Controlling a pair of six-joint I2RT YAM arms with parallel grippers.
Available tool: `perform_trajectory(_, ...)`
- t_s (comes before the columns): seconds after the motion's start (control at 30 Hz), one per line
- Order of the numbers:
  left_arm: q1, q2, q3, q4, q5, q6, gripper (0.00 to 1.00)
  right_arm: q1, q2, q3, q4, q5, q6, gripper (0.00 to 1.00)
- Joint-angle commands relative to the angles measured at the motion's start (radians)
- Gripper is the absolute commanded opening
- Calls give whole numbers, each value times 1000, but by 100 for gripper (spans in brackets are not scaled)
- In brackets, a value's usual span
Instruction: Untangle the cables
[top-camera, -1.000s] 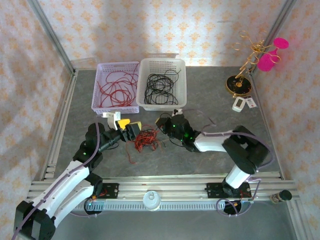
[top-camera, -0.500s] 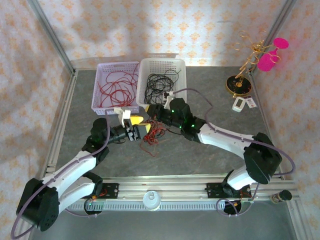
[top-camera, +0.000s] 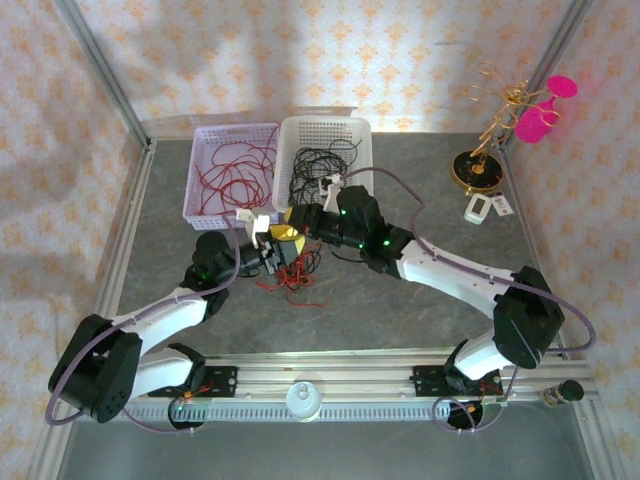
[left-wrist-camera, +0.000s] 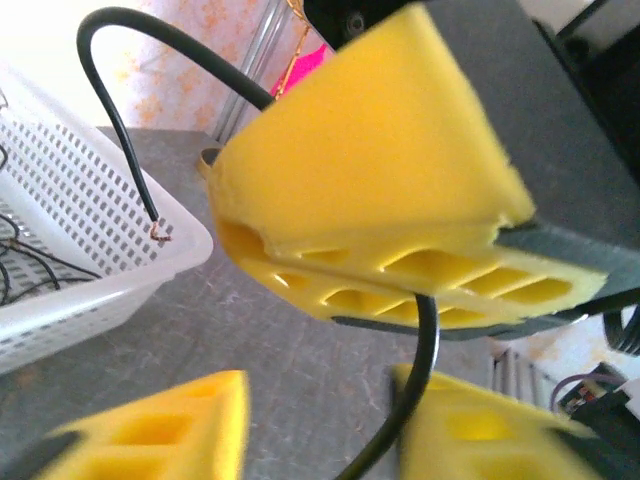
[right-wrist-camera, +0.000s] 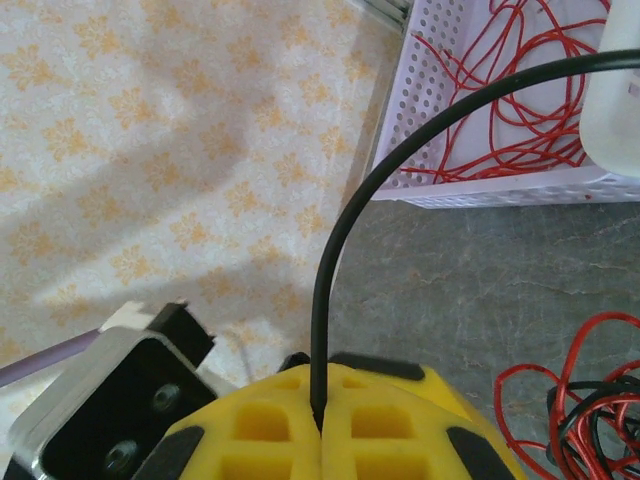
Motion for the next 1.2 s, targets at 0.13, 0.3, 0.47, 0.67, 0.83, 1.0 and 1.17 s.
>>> perform_trajectory(0.13,-22,-6,9,121,25,-25,0,6,-59,26,56,70,-95,7)
perform_trajectory(0.3,-35,-44,-17,84,13,-16,0,16,-117,-104,309,177,-138,9)
perform_trajectory(0.47,-43,-102,-27,-2,1,8,0,16,-113,-103,331,191,-287,22)
perform_trajectory(0.67,-44,-189,-34,-111,-1,30,0,17,-118,-20,180,315,-451,15)
perform_trajectory(0.83,-46,-213,-37,-155,15,33,0,16,-154,28,111,421,-572,12)
perform_trajectory(1.0,-46,-206,-33,-145,11,9,0,9,-161,162,-112,612,-652,36)
perform_trajectory(1.17,-47,-218,-22,-105,17,-20,0,-182,-156,244,-433,351,-371,60)
